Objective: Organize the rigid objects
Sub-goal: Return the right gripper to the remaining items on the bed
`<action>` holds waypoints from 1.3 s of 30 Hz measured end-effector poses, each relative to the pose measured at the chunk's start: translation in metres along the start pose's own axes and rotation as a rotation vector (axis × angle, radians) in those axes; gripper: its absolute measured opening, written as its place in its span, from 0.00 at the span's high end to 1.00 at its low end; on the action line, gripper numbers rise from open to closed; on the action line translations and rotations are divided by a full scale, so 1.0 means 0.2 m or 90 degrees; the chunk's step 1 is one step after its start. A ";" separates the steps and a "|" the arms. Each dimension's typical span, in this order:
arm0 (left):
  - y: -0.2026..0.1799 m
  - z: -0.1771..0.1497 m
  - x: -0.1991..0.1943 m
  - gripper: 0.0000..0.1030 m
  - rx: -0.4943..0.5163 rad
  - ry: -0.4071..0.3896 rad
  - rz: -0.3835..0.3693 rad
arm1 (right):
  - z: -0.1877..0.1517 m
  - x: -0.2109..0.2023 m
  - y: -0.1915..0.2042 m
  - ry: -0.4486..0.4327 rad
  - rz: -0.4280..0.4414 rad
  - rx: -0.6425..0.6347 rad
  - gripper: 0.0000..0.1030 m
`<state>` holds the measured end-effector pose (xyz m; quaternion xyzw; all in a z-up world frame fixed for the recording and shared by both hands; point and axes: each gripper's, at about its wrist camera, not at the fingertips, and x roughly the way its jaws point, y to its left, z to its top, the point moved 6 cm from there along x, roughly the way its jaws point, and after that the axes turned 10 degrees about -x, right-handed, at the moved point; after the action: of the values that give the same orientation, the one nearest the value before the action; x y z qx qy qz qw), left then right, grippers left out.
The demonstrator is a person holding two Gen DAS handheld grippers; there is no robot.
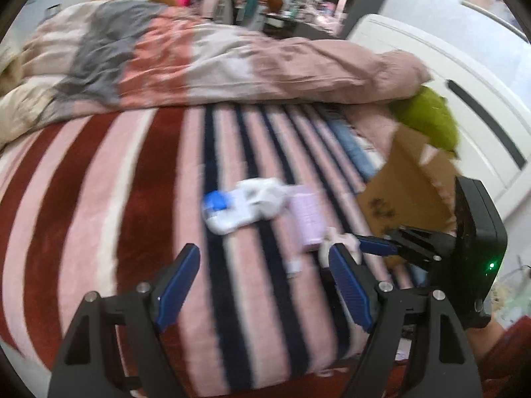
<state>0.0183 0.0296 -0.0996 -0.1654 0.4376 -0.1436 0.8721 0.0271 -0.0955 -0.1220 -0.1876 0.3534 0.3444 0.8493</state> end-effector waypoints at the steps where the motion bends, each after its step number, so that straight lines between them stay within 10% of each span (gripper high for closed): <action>1: -0.08 0.03 0.00 0.25 0.013 0.005 -0.022 | 0.03 -0.05 -0.01 -0.019 0.006 -0.005 0.61; 6: -0.41 0.16 0.02 0.27 0.064 0.026 -0.091 | 0.18 -0.27 -0.08 -0.114 0.011 -0.035 0.61; 16: -1.03 0.29 0.29 0.64 0.190 0.087 -0.127 | 0.12 -0.59 -0.47 -0.190 -0.073 -0.008 0.61; 28: -1.33 0.23 0.64 0.64 0.229 0.187 -0.144 | -0.17 -0.63 -0.86 -0.103 -0.105 0.074 0.61; 34: -1.30 0.26 0.61 0.37 0.240 0.147 -0.099 | -0.21 -0.62 -0.89 -0.081 -0.135 0.089 0.41; 39: -1.22 0.31 0.48 0.33 0.229 0.101 -0.094 | -0.17 -0.64 -0.88 -0.086 -0.130 0.095 0.36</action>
<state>0.0987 -0.2182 -0.0324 -0.0269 0.4587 -0.2956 0.8376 0.0722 -0.2951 -0.0393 -0.1358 0.2993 0.2406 0.9133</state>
